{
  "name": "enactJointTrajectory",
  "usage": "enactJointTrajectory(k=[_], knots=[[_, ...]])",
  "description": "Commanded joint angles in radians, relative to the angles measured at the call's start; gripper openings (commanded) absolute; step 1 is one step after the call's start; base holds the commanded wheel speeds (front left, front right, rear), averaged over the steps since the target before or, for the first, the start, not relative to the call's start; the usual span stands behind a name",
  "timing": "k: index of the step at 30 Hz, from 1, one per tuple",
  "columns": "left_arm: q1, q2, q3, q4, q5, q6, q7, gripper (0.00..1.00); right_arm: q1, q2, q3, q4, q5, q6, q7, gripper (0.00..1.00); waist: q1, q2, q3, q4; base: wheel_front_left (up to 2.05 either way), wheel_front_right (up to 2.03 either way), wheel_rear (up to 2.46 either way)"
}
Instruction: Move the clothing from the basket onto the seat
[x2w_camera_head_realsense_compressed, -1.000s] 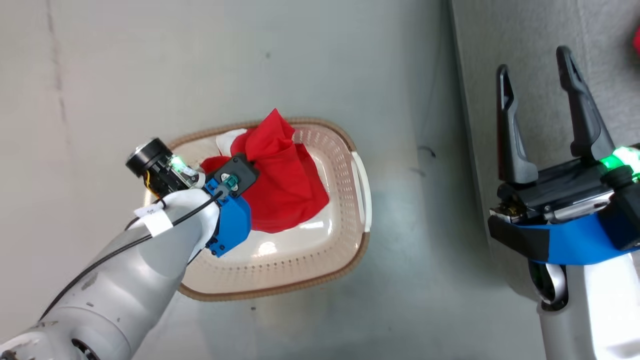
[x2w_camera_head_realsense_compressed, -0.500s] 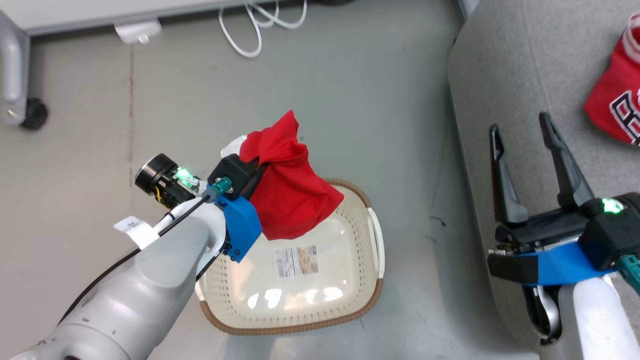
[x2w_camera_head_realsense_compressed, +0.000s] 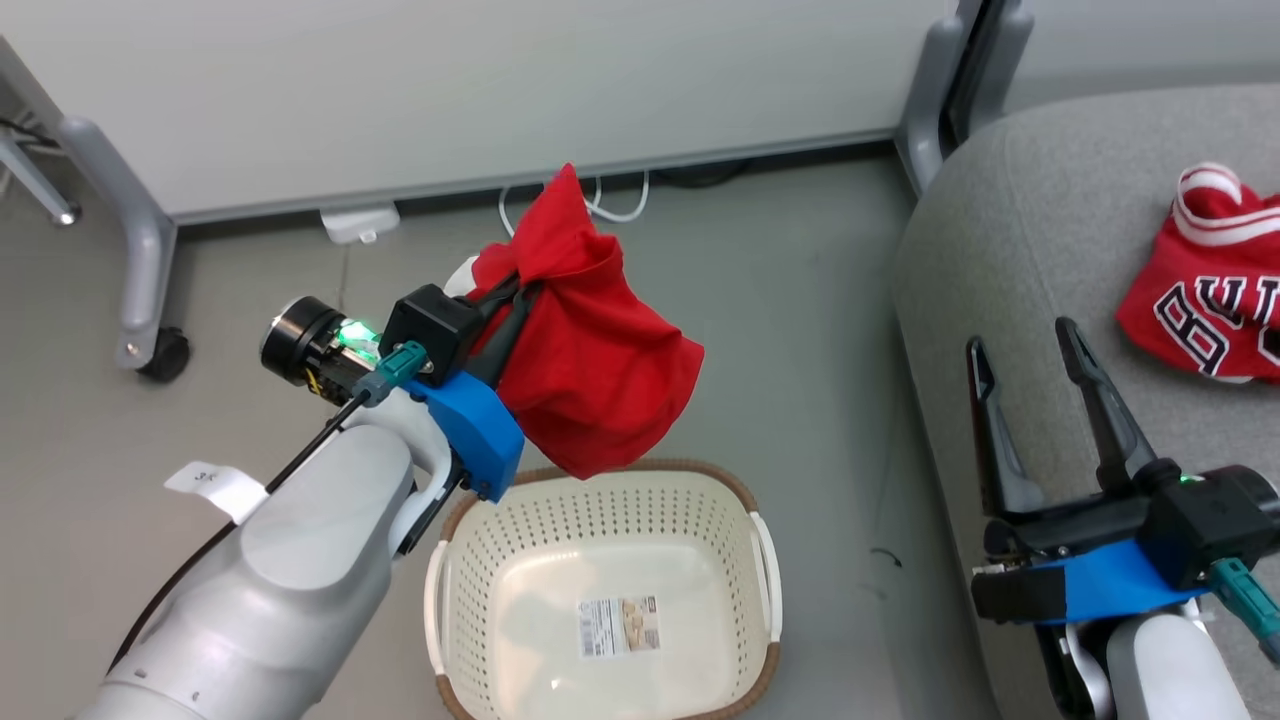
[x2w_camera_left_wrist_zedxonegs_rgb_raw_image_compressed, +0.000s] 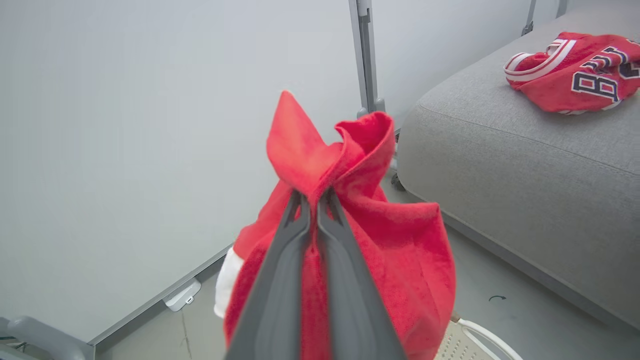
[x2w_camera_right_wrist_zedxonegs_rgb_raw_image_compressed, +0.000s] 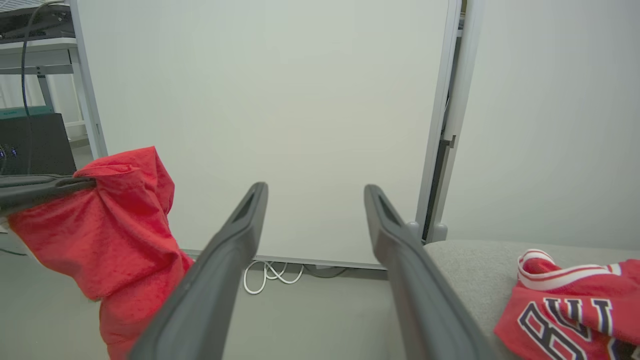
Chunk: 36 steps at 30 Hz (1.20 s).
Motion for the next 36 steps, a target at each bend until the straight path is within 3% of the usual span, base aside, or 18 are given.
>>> enactJointTrajectory(k=[1,8,18,36], knots=[[0.023,0.0,0.026,-0.029,0.012,0.005,-0.005,0.0,0.024,0.0,-0.001,0.006,0.007,0.0,-0.003,1.0,0.0002,-0.0001,-0.04,0.01,0.0,0.0,0.0],[0.064,-0.017,0.06,-0.098,0.029,-0.007,-0.005,0.0,0.054,0.0,0.007,0.016,0.026,0.0,-0.003,1.0,0.0002,-0.0001,-0.089,0.026,0.0,0.0,0.0],[0.078,-0.028,0.037,-0.192,0.024,-0.017,0.009,0.0,0.081,0.0,0.014,0.025,0.035,0.0,-0.003,1.0,0.0002,-0.0001,-0.116,0.043,0.0,0.0,0.0],[0.106,0.021,0.019,-0.394,0.015,0.029,0.09,0.0,0.065,0.0,0.037,0.026,0.023,0.0,-0.003,1.0,0.0002,-0.0001,-0.114,0.041,0.0,0.0,0.0]])
